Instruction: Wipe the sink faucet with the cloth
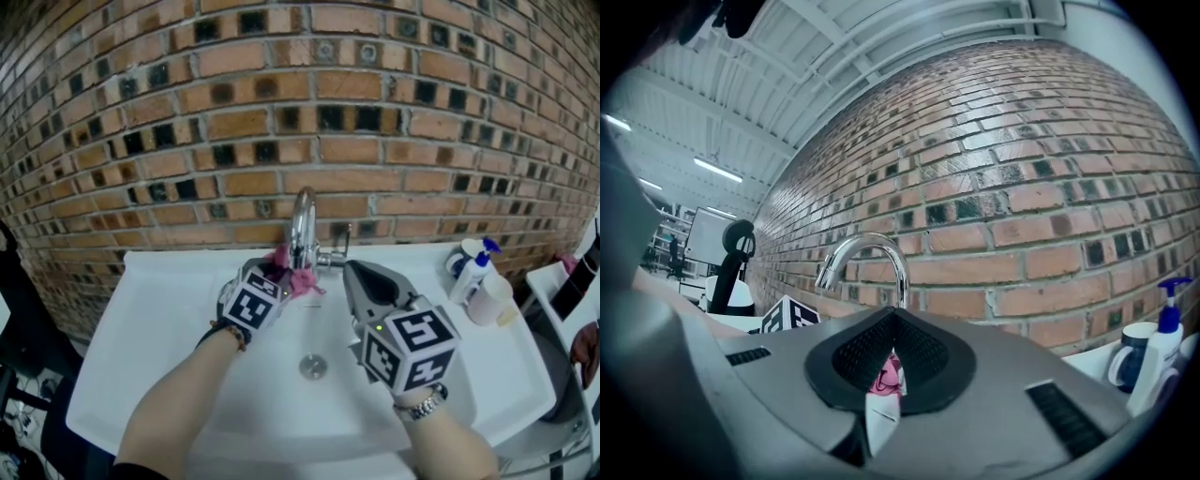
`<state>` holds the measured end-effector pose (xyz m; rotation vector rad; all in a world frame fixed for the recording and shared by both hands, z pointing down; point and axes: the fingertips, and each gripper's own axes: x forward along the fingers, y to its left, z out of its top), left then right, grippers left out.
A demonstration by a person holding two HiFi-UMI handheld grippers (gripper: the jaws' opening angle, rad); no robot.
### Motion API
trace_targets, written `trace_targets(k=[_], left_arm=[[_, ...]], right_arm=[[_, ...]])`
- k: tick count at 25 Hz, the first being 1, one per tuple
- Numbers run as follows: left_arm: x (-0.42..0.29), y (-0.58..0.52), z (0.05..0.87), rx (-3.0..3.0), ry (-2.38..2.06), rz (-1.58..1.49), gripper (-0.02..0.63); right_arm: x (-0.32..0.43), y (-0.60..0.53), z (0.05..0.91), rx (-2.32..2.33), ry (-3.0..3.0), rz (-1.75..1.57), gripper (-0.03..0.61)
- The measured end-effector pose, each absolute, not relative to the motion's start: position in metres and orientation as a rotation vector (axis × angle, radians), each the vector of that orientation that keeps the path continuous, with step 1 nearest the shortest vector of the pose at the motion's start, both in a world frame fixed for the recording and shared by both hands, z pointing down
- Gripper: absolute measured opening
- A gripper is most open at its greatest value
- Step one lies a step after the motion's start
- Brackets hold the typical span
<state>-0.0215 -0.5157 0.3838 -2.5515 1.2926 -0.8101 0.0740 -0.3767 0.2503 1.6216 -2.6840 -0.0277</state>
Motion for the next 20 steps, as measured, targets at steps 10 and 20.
trace_targets(k=[10, 20], left_arm=[[-0.027, -0.493, 0.383, -2.604, 1.316, -0.745, 0.063], [-0.033, -0.467, 0.367, -2.640, 1.332, -0.623, 0.063]], right_arm=[[0.079, -0.382, 0.265, 1.626, -2.650, 0.005, 0.011], [0.057, -0.381, 0.278, 1.465, -2.695, -0.032, 0.012]])
